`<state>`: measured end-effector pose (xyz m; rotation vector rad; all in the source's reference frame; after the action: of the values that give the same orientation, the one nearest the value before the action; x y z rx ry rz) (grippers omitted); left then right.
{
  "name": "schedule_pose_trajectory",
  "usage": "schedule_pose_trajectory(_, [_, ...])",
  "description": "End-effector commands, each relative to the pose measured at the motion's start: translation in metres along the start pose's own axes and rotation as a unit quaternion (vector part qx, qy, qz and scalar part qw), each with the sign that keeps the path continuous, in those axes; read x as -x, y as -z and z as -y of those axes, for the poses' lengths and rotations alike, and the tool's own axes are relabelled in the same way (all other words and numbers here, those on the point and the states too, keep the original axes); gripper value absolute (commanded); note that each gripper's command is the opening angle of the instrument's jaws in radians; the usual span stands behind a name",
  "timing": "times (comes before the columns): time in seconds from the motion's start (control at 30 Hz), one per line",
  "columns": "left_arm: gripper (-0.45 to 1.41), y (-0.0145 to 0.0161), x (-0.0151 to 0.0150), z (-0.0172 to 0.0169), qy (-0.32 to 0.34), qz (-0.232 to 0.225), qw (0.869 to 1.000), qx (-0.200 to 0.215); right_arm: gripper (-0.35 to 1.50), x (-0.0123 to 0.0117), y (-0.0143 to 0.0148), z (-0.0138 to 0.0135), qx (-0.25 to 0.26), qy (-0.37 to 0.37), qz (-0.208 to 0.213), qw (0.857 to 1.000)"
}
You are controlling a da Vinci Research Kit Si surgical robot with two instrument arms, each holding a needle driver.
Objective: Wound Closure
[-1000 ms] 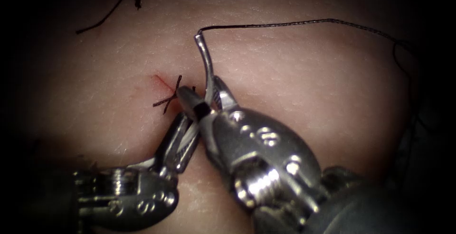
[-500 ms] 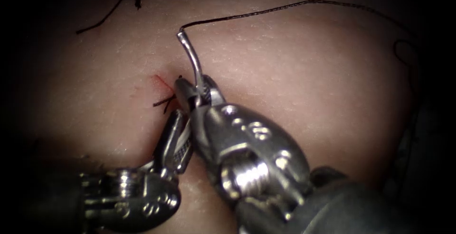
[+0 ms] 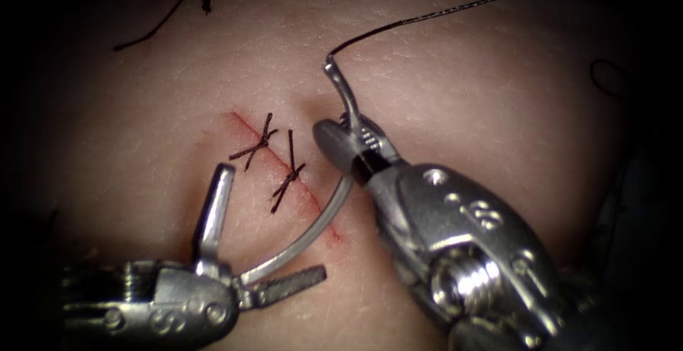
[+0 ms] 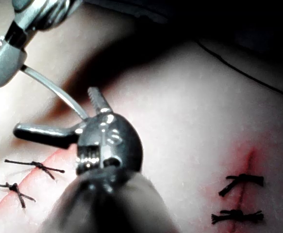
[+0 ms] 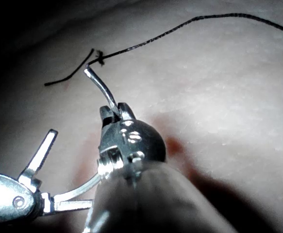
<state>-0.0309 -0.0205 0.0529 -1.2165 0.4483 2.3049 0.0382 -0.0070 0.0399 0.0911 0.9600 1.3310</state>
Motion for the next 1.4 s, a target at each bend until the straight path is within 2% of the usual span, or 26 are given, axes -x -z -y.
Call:
schedule_pose_trajectory(0.03, [1.11,0.0001,0.0006,-0.0008,0.02,-0.004,0.999,0.036,-0.35,0.0005,-0.0002,-0.0007,-0.021,0.008,-0.001,1.0])
schedule_pose_trajectory(0.13, [1.1,0.0009,0.0003,-0.0006,0.077,-0.024,0.991,0.104,-0.35,0.0004,0.0004,-0.0019,-0.058,0.024,-0.008,0.998])
schedule_pose_trajectory(0.2, [1.1,0.0012,0.0001,-0.0005,0.11,-0.045,0.984,0.135,-0.35,0.0002,0.0008,-0.0028,-0.096,0.033,-0.014,0.995])
schedule_pose_trajectory(0.33, [1.06,0.001,-0.0003,0.0002,0.181,-0.088,0.959,0.201,-0.35,0.0001,0.0012,-0.0039,-0.158,0.081,-0.021,0.984])
schedule_pose_trajectory(0.47, [1.06,0.0002,-0.0008,0.0014,0.235,-0.107,0.935,0.242,-0.35,-0.0001,0.0014,-0.0043,-0.215,0.123,-0.024,0.969])
schedule_pose_trajectory(0.67, [1.06,-0.0015,-0.0015,0.0023,0.281,-0.108,0.91,0.283,-0.35,-0.0003,0.0013,-0.0045,-0.273,0.142,-0.034,0.951])
schedule_pose_trajectory(0.83, [1.06,-0.0031,-0.0017,0.0019,0.316,-0.1,0.892,0.307,-0.35,-0.001,0.001,-0.0047,-0.326,0.174,-0.068,0.927])
schedule_pose_trajectory(0.93, [1.06,-0.004,-0.0017,0.0012,0.339,-0.092,0.875,0.333,-0.35,-0.0015,0.0009,-0.0048,-0.346,0.196,-0.095,0.912])
schedule_pose_trajectory(1.03, [1.06,-0.0047,-0.0017,0.0007,0.357,-0.09,0.862,0.348,-0.35,-0.0019,0.0008,-0.0048,-0.358,0.206,-0.11,0.904])
schedule_pose_trajectory(1.1, [1.06,-0.0052,-0.0016,0.0007,0.364,-0.091,0.856,0.356,-0.35,-0.0021,0.0007,-0.0048,-0.361,0.209,-0.123,0.9])
schedule_pose_trajectory(1.23, [1.06,-0.0061,-0.0011,0.0012,0.374,-0.084,0.856,0.346,-0.35,-0.0022,0.0005,-0.0045,-0.37,0.215,-0.136,0.894])
schedule_pose_trajectory(1.3, [1.06,-0.0063,-0.0007,0.0014,0.385,-0.078,0.851,0.348,-0.35,-0.0021,0.0003,-0.0042,-0.373,0.219,-0.141,0.891])
schedule_pose_trajectory(1.4, [0.96,-0.0064,-0.0003,0.0014,0.402,-0.063,0.843,0.352,-0.35,-0.0021,0.0001,-0.0037,-0.38,0.223,-0.146,0.886])
